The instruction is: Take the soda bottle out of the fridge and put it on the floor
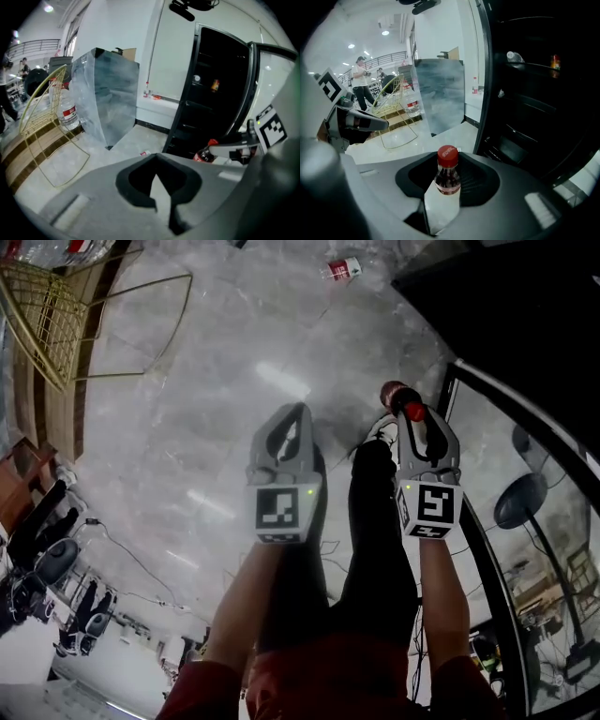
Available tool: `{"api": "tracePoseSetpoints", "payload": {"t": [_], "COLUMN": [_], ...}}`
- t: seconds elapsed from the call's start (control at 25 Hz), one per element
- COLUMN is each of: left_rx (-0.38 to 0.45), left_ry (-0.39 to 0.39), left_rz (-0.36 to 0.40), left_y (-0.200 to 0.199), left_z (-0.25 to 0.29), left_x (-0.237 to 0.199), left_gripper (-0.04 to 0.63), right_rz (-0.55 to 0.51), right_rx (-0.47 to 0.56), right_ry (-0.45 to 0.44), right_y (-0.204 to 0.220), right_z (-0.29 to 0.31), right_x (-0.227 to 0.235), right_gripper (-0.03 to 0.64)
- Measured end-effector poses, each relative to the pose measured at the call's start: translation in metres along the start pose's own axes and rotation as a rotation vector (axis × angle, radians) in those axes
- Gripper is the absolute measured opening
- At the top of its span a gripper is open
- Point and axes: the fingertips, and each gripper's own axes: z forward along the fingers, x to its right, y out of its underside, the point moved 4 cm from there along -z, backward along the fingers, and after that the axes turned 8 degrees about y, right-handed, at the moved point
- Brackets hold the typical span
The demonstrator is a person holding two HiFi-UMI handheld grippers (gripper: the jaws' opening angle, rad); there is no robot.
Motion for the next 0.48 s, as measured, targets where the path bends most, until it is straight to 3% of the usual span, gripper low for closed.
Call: {"api": "tracePoseSetpoints", "payload": {"t": [0.24,0.48], "left_rx": [-0.014,-0.049], "left_ry": [-0.004,0.042], "left_rz": [0.011,0.051], "left_y": [0.047,0.104], "left_z": [0.058,0.109], "left_x": [-0.035,-0.049], "left_gripper": [0.000,0.000], "right_rz": [-0.011,-0.047], "right_rx": [-0.039,-0.086], "right_ry": [0.006,-0.013], "right_y": [0.048,0.101], "right_z": [0.070,0.126], "right_x": [0.000,-0.003], "right_gripper": [0.132,0.132]}}
